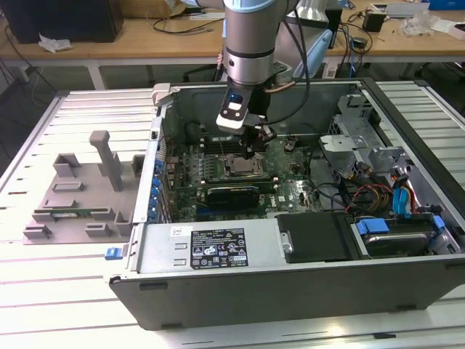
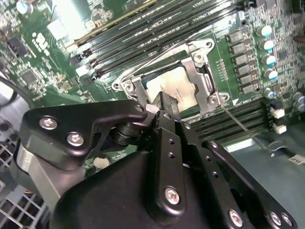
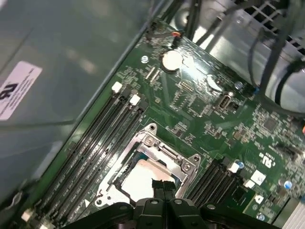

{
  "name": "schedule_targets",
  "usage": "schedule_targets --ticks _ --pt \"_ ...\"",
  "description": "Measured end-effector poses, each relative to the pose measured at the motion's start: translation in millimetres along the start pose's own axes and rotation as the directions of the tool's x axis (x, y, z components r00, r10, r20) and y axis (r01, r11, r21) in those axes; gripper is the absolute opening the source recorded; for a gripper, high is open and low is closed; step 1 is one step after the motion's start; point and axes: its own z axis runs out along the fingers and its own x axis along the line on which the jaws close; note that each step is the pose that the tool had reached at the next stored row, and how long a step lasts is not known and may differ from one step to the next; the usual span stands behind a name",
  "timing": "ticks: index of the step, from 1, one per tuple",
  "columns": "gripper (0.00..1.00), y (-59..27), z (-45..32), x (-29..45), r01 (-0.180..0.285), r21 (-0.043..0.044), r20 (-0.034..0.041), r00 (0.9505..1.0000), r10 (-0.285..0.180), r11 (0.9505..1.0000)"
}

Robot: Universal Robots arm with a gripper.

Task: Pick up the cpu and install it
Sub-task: 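Close the cpu cover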

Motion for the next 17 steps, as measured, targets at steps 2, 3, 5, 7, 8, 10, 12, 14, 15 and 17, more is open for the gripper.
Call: schedule_targets --ticks 2,3,5,7,8,10,12,14,15,17 --pt "0.11 0.0 0.0 0.0 0.050 -0.0013 0.0000 0.9988 -0.050 0.9988" --pt "0.11 0.0 0.0 0.0 0.065 -0.0017 0.0000 0.9979 -0.065 0.9979" --pt "0.11 0.0 0.0 0.0 0.100 -0.0027 0.0001 0.9950 -0.100 0.9950" --pt "0.11 0.0 0.0 0.0 0.153 -0.0042 0.0002 0.9882 -0.153 0.9882" --pt "0.11 0.0 0.0 0.0 0.183 -0.0051 0.0003 0.9831 -0.183 0.9830" --pt "0.11 0.0 0.0 0.0 0.196 -0.0054 0.0004 0.9807 -0.196 0.9807" --pt "0.11 0.0 0.0 0.0 0.201 -0.0055 0.0004 0.9796 -0.201 0.9795" --pt "0.11 0.0 0.2 0.0 0.244 -0.0067 0.0006 0.9698 -0.244 0.9698" --pt "0.11 0.0 0.3 0.0 0.275 -0.0076 0.0009 0.9613 -0.275 0.9613" --pt "0.11 0.0 0.5 0.0 0.309 -0.0086 0.0011 0.9510 -0.309 0.9509"
